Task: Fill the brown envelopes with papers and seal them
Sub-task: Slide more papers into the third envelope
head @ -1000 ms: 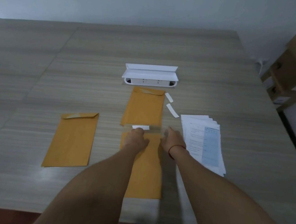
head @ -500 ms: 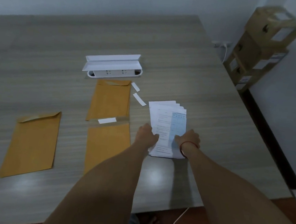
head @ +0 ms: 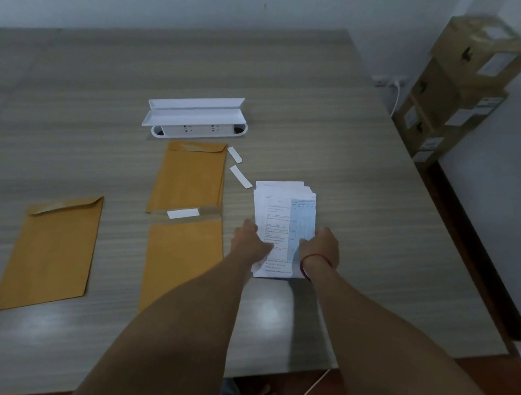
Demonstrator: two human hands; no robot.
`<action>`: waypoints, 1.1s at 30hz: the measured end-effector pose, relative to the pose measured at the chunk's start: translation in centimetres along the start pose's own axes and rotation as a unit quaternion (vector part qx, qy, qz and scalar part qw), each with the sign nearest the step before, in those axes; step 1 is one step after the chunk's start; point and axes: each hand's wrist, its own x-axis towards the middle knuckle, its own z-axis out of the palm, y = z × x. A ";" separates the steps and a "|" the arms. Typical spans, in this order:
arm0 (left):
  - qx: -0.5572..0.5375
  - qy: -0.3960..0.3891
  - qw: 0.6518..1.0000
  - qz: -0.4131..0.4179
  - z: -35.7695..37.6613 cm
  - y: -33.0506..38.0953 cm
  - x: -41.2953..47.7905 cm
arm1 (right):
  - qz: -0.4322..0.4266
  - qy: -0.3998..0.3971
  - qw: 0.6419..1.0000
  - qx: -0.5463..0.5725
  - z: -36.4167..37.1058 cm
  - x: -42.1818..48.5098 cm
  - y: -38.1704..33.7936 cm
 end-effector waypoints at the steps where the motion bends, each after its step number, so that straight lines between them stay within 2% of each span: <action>1: 0.000 0.000 1.000 0.000 0.0 0.0 0.0 | -0.011 0.007 1.000 -0.014 0.1 0.0 0.0; 9: -0.001 0.004 1.000 0.006 0.0 -0.3 0.1 | 0.013 0.018 1.000 -0.004 0.2 -0.2 -0.3; 14: -0.003 -0.003 1.000 0.004 0.1 -0.3 0.2 | -0.015 0.022 0.999 -0.018 0.5 -0.4 -0.2; 33: -0.022 -0.012 1.000 -0.001 -0.1 -0.4 0.3 | 0.023 0.022 0.999 0.009 0.8 0.0 -0.2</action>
